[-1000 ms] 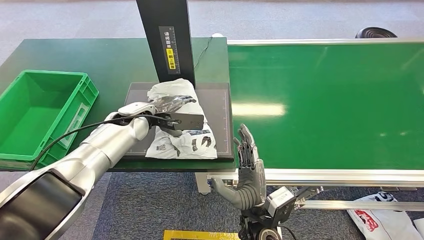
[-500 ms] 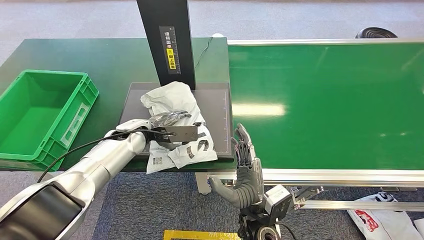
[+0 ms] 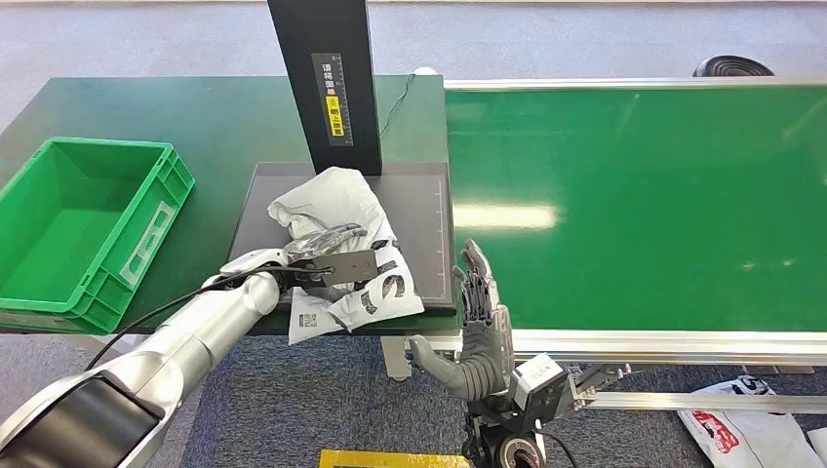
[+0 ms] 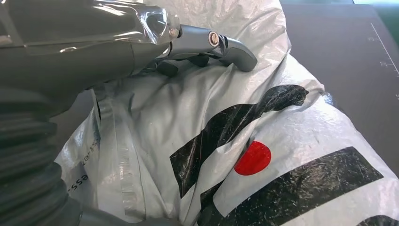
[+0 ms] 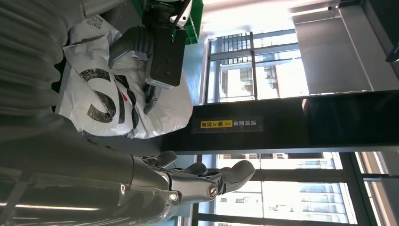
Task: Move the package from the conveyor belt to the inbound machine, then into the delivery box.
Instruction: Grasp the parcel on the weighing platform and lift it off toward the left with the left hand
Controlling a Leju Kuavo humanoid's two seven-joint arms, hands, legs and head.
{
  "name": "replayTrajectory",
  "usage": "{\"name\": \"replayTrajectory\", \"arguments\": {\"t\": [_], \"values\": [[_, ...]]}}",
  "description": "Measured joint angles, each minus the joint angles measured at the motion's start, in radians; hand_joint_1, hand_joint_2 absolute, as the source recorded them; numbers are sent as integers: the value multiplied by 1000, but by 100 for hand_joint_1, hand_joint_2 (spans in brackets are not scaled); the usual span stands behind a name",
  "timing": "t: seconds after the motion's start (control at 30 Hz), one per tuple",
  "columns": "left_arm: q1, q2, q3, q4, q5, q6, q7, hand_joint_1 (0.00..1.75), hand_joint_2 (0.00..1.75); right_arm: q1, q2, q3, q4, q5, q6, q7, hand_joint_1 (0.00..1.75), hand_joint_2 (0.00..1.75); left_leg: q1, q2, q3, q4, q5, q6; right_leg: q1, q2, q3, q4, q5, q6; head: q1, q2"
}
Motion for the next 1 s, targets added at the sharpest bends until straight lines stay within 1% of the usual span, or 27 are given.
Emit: {"name": "replayTrajectory", "arguments": {"t": [0.1, 0.13, 0.17, 0.27, 0.3, 0.37, 0.77, 1.0], "values": [[16, 3, 14, 0, 3, 15, 0, 0, 175, -1, 0, 0, 4, 0, 0, 0, 0, 175, 0, -1, 3, 0, -1, 0, 0, 0, 4, 0, -1, 1, 0, 0], [21, 4, 18, 0, 4, 20, 0, 3, 175, -1, 0, -1, 5, 0, 0, 0, 0, 175, 0, -1, 4, 0, -1, 0, 0, 0, 5, 0, -2, 1, 0, 0], [25, 5, 20, 0, 4, 24, 1, 38, 175, -2, 0, -1, 6, 1, 0, 0, 0, 175, 0, -2, 5, 0, -1, 0, 0, 0, 6, 0, -2, 1, 0, 0], [37, 7, 27, 0, 2, 32, 2, 161, 175, -1, 0, -1, 6, 1, 1, 0, 0, 175, 0, -3, 7, 0, -2, -1, 0, 0, 9, 0, -3, 1, 0, 0], [42, 8, 29, 0, 1, 34, 2, 170, 175, -1, -1, -2, 6, 1, 1, 0, 0, 175, 0, -3, 8, 0, -2, -1, 0, 0, 10, 0, -3, 2, 0, 0], [49, 9, 34, 0, -3, 37, 3, 175, 175, -1, -1, -2, 6, 2, 1, 0, 0, 175, 0, -4, 10, -1, -2, -1, 0, -1, 12, 0, -3, 2, 0, 0], [52, 17, 52, 0, -11, 41, -9, 175, 175, 0, -3, -4, 6, 5, 7, 0, 0, 175, 0, -4, 17, -1, -3, -1, 0, -1, 19, 0, -4, 1, 0, 0], [63, 17, 62, 0, -11, 78, -10, 175, 175, 0, -6, -5, 6, 5, 8, 0, 0, 175, 0, -4, 18, -1, -4, -1, 0, -1, 19, 0, -5, 1, 0, 0]]}}
